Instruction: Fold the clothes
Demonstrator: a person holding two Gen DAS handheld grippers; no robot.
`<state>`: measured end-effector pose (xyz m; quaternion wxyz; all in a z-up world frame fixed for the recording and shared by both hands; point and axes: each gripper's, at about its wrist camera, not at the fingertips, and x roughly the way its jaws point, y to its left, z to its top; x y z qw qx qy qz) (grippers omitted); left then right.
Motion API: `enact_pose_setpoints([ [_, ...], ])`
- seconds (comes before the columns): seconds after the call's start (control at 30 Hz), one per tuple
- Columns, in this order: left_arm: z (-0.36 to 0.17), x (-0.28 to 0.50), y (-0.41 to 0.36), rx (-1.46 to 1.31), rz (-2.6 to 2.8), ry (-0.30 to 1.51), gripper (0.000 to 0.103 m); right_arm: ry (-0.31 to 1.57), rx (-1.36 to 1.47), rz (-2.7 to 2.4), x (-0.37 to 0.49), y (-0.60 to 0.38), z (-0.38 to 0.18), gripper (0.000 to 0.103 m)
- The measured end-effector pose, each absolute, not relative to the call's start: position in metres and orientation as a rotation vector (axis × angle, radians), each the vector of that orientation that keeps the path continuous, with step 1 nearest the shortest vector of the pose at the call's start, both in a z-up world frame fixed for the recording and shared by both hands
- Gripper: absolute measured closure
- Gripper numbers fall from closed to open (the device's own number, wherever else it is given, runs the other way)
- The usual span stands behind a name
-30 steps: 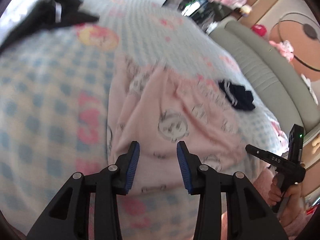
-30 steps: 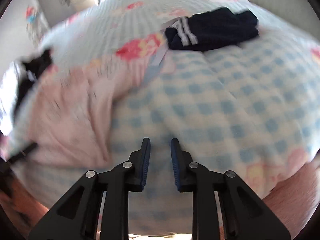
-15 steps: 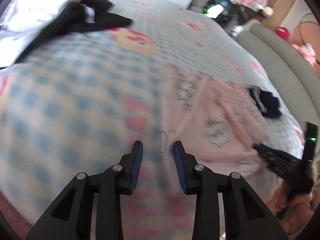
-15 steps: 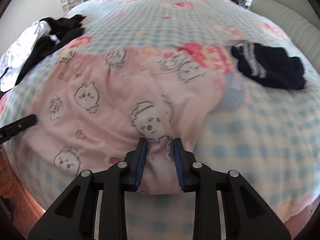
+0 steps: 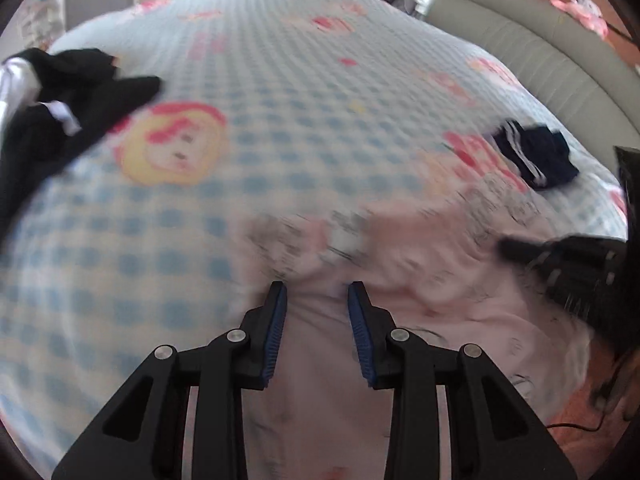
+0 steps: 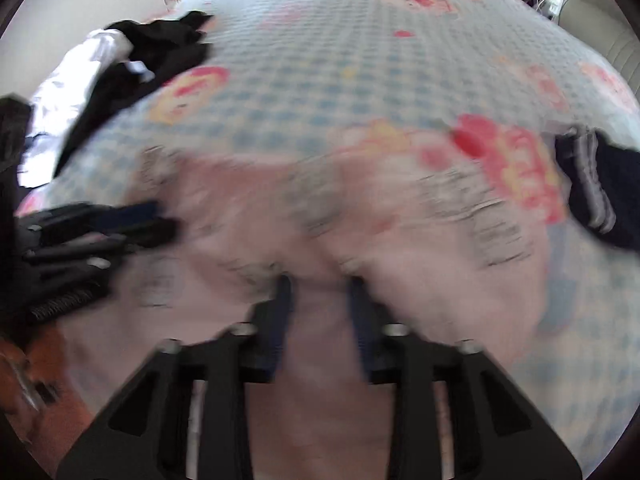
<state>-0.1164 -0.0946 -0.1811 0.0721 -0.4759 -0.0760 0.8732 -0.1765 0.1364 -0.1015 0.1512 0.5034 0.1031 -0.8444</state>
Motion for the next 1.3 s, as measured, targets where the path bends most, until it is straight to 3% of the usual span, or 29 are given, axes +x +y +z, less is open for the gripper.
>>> enact_pose_setpoints([
  [0.07,-0.174,-0.118,-0.108,-1.405,2.644,-0.327,0.068,0.319,1.452,-2.502,-0.183,0.151,-0.096,0.086],
  [0.13,-0.162,-0.11,-0.108,-1.304,2.6,-0.425,0.068,0.301,1.445,-2.43,-0.177,0.144,-0.094,0.084],
  [0.27,-0.149,-0.1,-0.068,-1.252,2.552,-0.23,0.068,0.265,1.429,-2.288,-0.166,0.132,-0.091,0.067],
  [0.4,-0.178,-0.113,-0.049,-1.352,2.527,-0.134,0.068,0.231,1.408,-2.146,-0.154,0.119,-0.088,0.068],
  [0.57,-0.179,-0.133,-0.063,-1.383,2.52,-0.249,0.071,0.235,1.399,-2.173,-0.147,0.122,-0.089,0.07],
  [0.63,-0.179,-0.142,-0.069,-1.393,2.515,-0.297,0.071,0.238,1.395,-2.19,-0.145,0.124,-0.089,0.095],
  [0.67,-0.174,-0.138,-0.069,-1.383,2.526,-0.291,0.071,0.24,1.394,-2.199,-0.144,0.125,-0.09,0.094],
  [0.73,-0.164,-0.13,-0.068,-1.36,2.551,-0.273,0.07,0.243,1.39,-2.216,-0.141,0.127,-0.09,0.081],
  [0.87,-0.148,-0.091,-0.06,-1.25,2.482,-0.334,0.064,0.249,1.383,-2.25,-0.136,0.131,-0.091,0.065],
  [1.03,-0.183,-0.064,-0.043,-1.435,2.499,-0.191,0.064,0.266,1.392,-2.3,-0.129,0.137,-0.097,0.068],
  [1.17,-0.183,-0.044,-0.079,-1.486,2.584,-0.253,0.066,0.288,1.466,-2.403,-0.122,0.153,-0.105,0.077],
  [1.3,-0.174,-0.019,-0.103,-1.409,2.611,-0.42,0.065,0.301,1.456,-2.557,-0.11,0.177,-0.082,0.067],
])
